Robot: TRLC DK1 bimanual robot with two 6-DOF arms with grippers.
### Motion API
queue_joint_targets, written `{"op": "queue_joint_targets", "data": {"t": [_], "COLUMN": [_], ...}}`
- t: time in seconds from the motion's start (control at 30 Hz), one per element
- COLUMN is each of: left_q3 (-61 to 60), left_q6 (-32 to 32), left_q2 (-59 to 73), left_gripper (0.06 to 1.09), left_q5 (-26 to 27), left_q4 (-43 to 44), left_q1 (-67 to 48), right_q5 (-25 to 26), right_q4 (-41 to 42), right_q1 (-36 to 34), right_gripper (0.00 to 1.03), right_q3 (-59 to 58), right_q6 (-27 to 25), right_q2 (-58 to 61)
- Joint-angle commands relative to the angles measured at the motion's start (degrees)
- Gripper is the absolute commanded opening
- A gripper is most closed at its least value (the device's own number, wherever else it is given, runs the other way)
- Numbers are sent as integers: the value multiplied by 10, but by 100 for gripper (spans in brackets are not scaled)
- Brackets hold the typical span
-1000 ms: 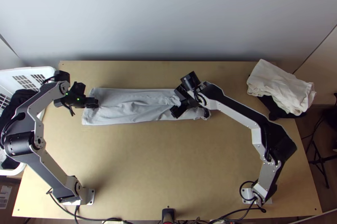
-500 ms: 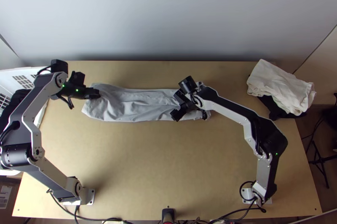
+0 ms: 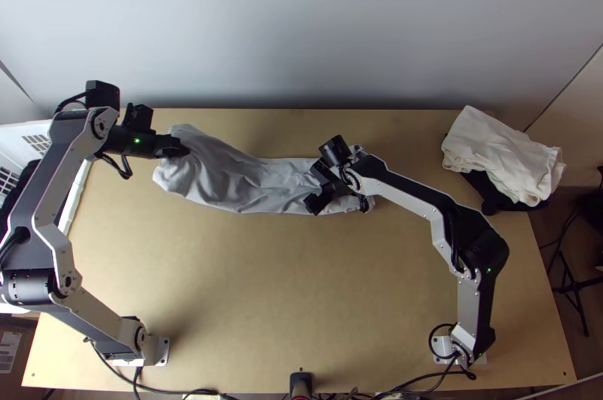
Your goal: Fold the t-shirt
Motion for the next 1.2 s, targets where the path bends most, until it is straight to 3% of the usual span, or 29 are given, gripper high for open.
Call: {"op": "queue_joint_targets", "data": {"t": [0.0, 0.5, 0.83, 1.17], "left_q3": [30, 127, 206, 308], "left_q6": [-21, -92, -129, -174], "left_q2": [-2, 65, 149, 247], "left_gripper": [9, 9, 9, 9], "left_q5": [21, 22, 21, 21], "left_q4": [-5, 72, 116, 134], "left_q1": [-33, -172, -253, -338], "right_q5": [0, -1, -1, -1], "right_q4": [-18, -120, -122, -121], "right_q1": [-6, -85, -174, -207], "right_gripper": [92, 95, 95, 95], "right_q3": [1, -43, -65, -104], "right_q6": [1, 4, -5, -1], "right_q2": [-56, -267, -362, -388]}}
